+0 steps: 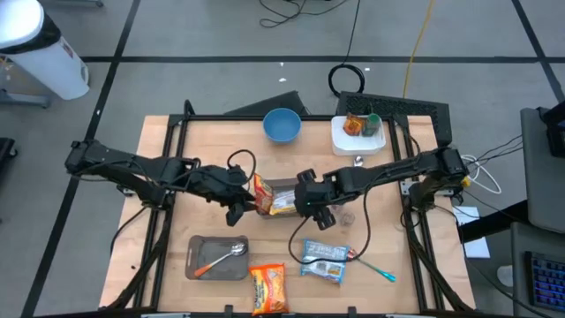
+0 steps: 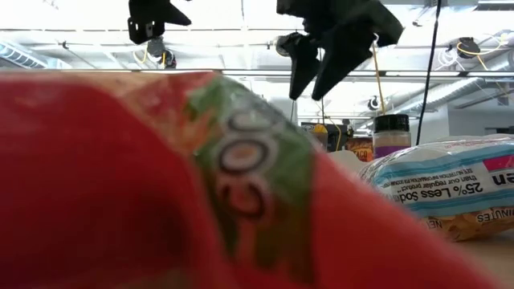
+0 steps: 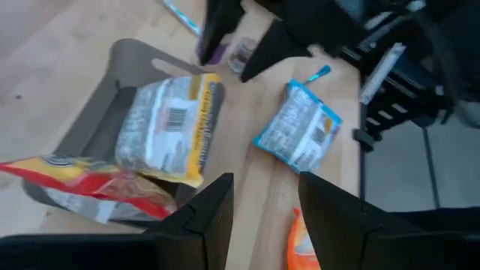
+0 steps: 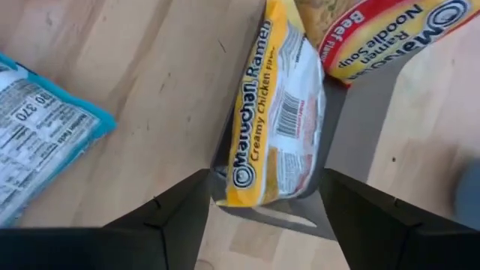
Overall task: Pick & Place Food Item
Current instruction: Put the yellow noodle pack into the top black bin
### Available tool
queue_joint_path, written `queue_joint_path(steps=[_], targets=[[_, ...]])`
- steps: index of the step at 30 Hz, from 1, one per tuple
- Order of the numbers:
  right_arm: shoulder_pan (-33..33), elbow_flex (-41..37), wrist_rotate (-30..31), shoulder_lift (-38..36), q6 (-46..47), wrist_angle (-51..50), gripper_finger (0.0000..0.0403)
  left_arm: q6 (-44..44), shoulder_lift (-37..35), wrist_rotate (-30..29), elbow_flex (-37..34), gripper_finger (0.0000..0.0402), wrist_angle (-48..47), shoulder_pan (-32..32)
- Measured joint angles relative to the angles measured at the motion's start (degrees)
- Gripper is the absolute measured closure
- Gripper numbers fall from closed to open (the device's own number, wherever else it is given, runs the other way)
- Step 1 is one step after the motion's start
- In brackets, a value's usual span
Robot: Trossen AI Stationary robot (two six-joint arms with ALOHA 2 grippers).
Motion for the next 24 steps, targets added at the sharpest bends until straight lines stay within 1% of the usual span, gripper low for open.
queue_joint_path(steps=[4,8,11,13,18,21,24], targets=[[-0.2,0.1,0.0,1.4,0.8,-1.6,0.0161,0.2,0.3,1.4,0.0,0.0245,-0.4,0.0],[-0.3,0.1,0.0,2.6,1.3,-2.5,0.0161,0.5,0.2,1.4,0.0,0.0245,-0.2,0.0],[-0.3,0.1,1.8,3.6,2.3,-2.6,0.0161,0.8,0.2,1.5,0.0,0.0245,-0.2,0.0],[-0.4,-0.7,3.0,4.0,3.1,-2.5,0.0161,0.9,0.2,1.5,0.0,0.0245,-0.3,0.0],[-0.6,-3.3,3.4,3.7,4.8,-0.5,0.0162,1.1,0.2,2.7,0.0,0.0245,-0.3,0.0],[-0.6,-4.2,3.5,3.7,6.1,-0.4,0.0169,1.3,0.2,3.0,0.0,0.0245,-0.4,0.0],[-0.6,-4.3,3.4,3.7,7.2,0.1,0.0185,1.7,0.2,3.0,0.0,0.0245,-0.4,0.0]])
